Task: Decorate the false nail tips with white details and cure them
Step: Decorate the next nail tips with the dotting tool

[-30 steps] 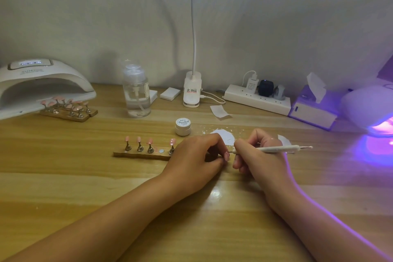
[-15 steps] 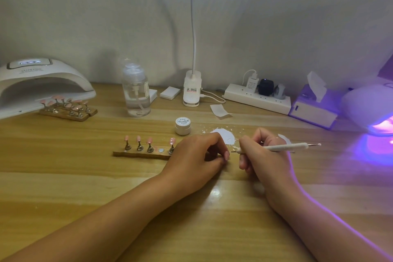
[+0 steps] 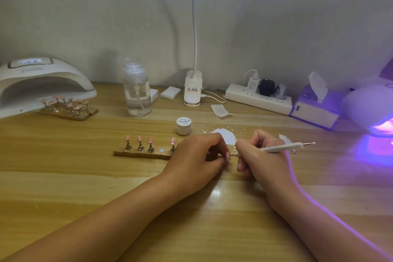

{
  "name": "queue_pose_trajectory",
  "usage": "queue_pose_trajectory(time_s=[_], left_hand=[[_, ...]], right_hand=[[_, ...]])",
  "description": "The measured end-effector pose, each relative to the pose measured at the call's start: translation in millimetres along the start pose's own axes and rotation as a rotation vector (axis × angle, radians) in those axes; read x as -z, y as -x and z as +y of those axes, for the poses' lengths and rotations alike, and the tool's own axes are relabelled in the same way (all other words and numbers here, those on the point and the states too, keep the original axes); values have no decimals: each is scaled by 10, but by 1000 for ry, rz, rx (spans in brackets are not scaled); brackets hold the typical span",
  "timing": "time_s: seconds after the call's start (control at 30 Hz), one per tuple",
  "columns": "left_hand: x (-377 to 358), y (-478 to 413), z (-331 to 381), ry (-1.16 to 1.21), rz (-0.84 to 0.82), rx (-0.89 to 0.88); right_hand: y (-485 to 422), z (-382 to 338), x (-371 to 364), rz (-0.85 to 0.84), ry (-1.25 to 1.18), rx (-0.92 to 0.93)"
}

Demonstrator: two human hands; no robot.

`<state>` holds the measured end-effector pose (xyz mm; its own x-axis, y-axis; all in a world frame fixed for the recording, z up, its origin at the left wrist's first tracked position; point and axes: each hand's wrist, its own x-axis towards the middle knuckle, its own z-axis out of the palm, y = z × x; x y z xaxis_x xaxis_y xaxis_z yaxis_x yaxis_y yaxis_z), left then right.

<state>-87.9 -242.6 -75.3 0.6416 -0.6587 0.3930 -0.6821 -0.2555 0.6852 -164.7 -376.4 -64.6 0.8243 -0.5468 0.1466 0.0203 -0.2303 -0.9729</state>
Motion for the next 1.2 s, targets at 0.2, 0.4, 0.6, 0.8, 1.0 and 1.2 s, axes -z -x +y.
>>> queue_pose_trajectory(time_s=[0.2, 0.4, 0.6, 0.8, 1.0, 1.2], left_hand=[[2, 1, -8, -3, -3, 1], [-1, 2, -10, 4, -1, 2], [3, 1, -4, 10, -4, -2], [0, -3, -11, 6, -10, 5], [-9, -8, -18, -1, -4, 10], [-5, -3, -22, -7, 1, -3]], right_hand=[[-11, 31, 18, 0, 35, 24], [-17, 30, 10, 10, 23, 23], [-27, 42, 17, 45, -20, 17], [-18, 42, -19, 22, 42, 4], [-15, 50, -10, 24, 66, 9], [-43, 94, 8, 20, 47, 18]])
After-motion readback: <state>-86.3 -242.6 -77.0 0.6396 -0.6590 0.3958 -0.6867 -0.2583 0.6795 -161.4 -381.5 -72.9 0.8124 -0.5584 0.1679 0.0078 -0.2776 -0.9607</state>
